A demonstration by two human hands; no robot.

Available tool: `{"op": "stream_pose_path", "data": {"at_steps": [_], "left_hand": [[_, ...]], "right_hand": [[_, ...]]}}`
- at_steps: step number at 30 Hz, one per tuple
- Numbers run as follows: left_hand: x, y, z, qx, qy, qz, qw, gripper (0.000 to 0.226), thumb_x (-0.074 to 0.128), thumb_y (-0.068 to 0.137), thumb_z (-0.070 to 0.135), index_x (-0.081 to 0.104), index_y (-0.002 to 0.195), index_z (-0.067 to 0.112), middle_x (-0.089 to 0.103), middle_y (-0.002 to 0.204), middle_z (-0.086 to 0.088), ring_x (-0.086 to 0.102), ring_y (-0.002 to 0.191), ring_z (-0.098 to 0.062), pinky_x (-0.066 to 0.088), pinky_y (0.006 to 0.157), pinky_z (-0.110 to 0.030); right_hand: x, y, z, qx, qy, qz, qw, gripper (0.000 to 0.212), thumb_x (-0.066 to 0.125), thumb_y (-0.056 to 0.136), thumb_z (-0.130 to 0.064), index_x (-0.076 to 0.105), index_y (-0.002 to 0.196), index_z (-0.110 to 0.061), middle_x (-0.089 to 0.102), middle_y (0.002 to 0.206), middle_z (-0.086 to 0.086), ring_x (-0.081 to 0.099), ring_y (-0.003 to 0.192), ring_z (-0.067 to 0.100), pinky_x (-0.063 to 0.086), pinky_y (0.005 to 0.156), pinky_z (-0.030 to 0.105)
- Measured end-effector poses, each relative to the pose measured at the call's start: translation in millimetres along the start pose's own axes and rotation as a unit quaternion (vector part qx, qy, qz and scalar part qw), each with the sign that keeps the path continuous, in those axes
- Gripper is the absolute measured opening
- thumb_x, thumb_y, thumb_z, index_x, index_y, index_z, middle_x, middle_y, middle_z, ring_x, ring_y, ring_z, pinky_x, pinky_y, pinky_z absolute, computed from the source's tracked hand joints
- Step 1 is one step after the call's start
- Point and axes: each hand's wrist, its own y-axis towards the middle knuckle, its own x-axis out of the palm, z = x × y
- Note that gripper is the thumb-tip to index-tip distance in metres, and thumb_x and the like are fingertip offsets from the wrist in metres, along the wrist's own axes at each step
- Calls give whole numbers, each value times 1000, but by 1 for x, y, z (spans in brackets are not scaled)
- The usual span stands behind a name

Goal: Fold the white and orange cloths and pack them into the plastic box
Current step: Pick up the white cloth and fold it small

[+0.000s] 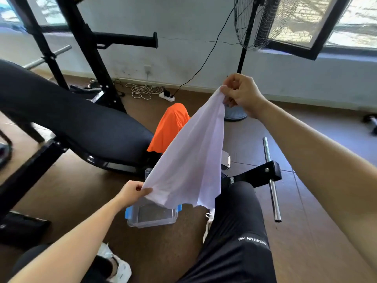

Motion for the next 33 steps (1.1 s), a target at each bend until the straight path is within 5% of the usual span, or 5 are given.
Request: {"op": "stream_pose_path", "data": {"at_steps": [5, 11, 20, 26, 33], "left_hand": [[-34, -19, -15, -37, -57, 28, 997, 34, 73, 90, 35, 72, 81, 2, 61, 71, -4, 54, 70, -16, 44, 66, -26], [-101, -33, -17, -41, -311, 135, 940, 19, 62, 93, 3, 66, 75, 8, 66, 71, -6, 69, 61, -14, 59, 62, -22], [-183, -18, 22, -14, -284, 272, 919, 21, 80, 82, 10, 81, 66, 23, 76, 75, -2, 70, 65, -5, 59, 71, -15], [-216, -38, 64, -15, -272, 368, 889, 19, 83, 77, 28, 82, 93, 18, 76, 85, -3, 72, 80, -18, 59, 80, -32], [-252, -63, 60, -29, -273, 472, 838, 21, 86, 56, 21, 78, 73, 30, 78, 85, 2, 75, 80, -17, 63, 78, -32]], "right_hand": [[9, 10, 14, 23, -6, 43, 999, 7, 61, 96, -1, 55, 97, -5, 58, 75, 8, 63, 45, 16, 53, 44, 26], [17, 15, 31, -6, -215, 22, 976, 6, 61, 90, -2, 63, 89, -8, 62, 79, 11, 68, 63, 31, 61, 65, 40], [38, -3, 48, -23, -436, -88, 895, 24, 55, 86, 0, 76, 95, -9, 71, 108, 17, 64, 101, 39, 47, 80, 32], [42, 1, 39, -16, -394, -44, 918, 20, 59, 85, -4, 77, 92, -10, 70, 108, 17, 64, 103, 39, 47, 83, 31], [54, 5, 16, 9, -259, 44, 965, 25, 57, 84, -3, 79, 92, -11, 75, 102, 18, 65, 107, 37, 50, 94, 33]]}}
